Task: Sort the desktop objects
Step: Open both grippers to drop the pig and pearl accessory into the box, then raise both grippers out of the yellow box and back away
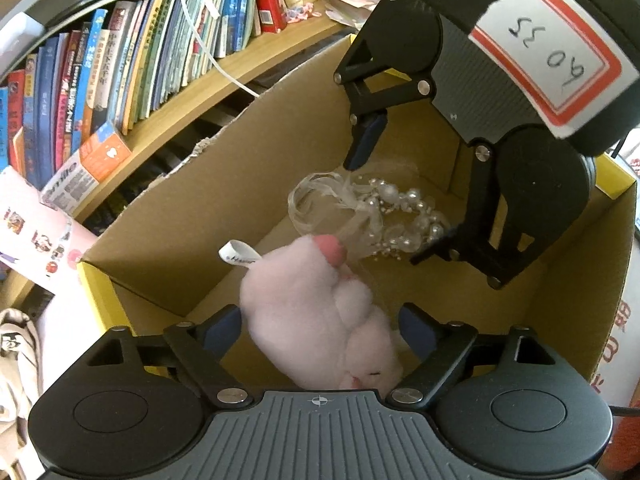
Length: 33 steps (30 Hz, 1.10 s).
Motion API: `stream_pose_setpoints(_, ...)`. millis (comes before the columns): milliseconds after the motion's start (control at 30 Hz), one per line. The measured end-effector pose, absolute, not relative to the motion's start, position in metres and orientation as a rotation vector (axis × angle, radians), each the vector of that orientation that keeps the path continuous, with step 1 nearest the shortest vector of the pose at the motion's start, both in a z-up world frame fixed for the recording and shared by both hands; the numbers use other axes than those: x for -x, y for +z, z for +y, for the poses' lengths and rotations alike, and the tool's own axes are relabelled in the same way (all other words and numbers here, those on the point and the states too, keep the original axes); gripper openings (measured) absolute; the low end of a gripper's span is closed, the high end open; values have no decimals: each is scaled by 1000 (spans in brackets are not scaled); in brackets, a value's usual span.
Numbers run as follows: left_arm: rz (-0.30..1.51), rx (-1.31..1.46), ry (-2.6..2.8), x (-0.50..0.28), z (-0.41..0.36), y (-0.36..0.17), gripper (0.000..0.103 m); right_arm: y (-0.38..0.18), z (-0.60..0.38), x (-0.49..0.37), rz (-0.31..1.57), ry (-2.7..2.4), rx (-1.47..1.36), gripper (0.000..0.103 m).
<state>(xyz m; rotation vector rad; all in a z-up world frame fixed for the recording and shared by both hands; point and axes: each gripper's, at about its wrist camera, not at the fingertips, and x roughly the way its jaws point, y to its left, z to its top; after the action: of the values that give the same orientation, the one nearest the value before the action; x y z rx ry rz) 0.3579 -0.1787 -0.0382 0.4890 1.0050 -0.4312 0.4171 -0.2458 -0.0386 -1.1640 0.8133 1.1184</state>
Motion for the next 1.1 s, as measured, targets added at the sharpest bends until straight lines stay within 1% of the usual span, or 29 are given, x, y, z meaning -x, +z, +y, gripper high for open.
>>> stream_pose_setpoints(33, 999, -498, -427, -356, -179, -38, 91, -38, -246, -416, 811, 1117, 1161, 80)
stream_pose_setpoints(67, 994, -505, -425, -355, -179, -37, 91, -37, -247, -415, 807, 1117, 1157, 81)
stream_pose_setpoints(233, 969, -507, -408, -348, -177, -29, 91, -27, -250, -408, 785, 1117, 1127, 81)
stream_pose_setpoints(433, 915, -433, -366, -339, -165, -9, 92, -15, -254, -400, 758, 1116, 1091, 81)
stream_pose_setpoints(667, 848, -425, -325, -319, -158, 14, 93, 9, -262, -388, 696, 1099, 1031, 84)
stream_pose_setpoints(767, 815, -404, -326, -308, -154, 26, 96, 21, -266, -380, 658, 1089, 1008, 84)
stream_pose_setpoints(1100, 712, -399, -341, -282, -141, 54, 96, 47, -278, -356, 597, 1001, 958, 85)
